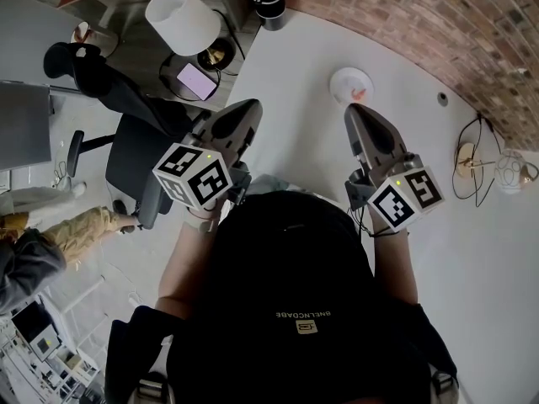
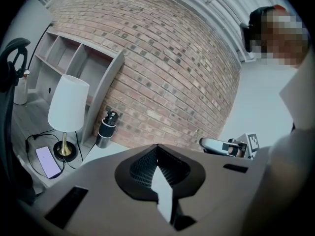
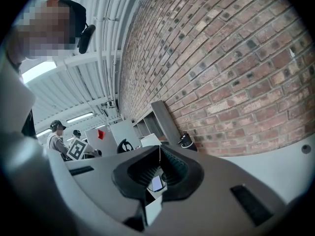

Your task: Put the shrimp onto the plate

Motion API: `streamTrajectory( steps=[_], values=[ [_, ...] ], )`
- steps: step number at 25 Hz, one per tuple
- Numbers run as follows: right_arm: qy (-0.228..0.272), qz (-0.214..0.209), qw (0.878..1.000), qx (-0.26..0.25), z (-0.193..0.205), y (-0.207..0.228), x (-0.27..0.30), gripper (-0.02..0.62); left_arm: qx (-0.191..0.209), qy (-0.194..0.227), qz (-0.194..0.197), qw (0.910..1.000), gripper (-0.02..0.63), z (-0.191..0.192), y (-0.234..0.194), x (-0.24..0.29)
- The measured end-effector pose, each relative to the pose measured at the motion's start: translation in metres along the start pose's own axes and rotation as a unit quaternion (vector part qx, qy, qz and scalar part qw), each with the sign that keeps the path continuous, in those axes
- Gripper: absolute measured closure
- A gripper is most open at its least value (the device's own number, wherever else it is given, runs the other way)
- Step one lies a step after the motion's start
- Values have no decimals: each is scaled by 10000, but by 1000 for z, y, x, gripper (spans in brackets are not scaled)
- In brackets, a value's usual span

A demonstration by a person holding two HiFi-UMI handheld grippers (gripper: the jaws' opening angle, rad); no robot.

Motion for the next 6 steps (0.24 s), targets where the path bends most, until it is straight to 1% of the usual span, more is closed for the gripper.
streamTrajectory(
  steps=[6],
  values=[
    [15,28,10000,59,0,3,-1,589,-32,-18,-6,10000,601,1,0,1]
  ],
)
Point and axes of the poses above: the fingertips, and each gripper's own axes: x forward along the fingers, y to its right, z out of its underside, the point moved 3 cm from there along -x, backward along the fingers, and after that the axes turned 5 degrees about x, right-handed, at the moved point
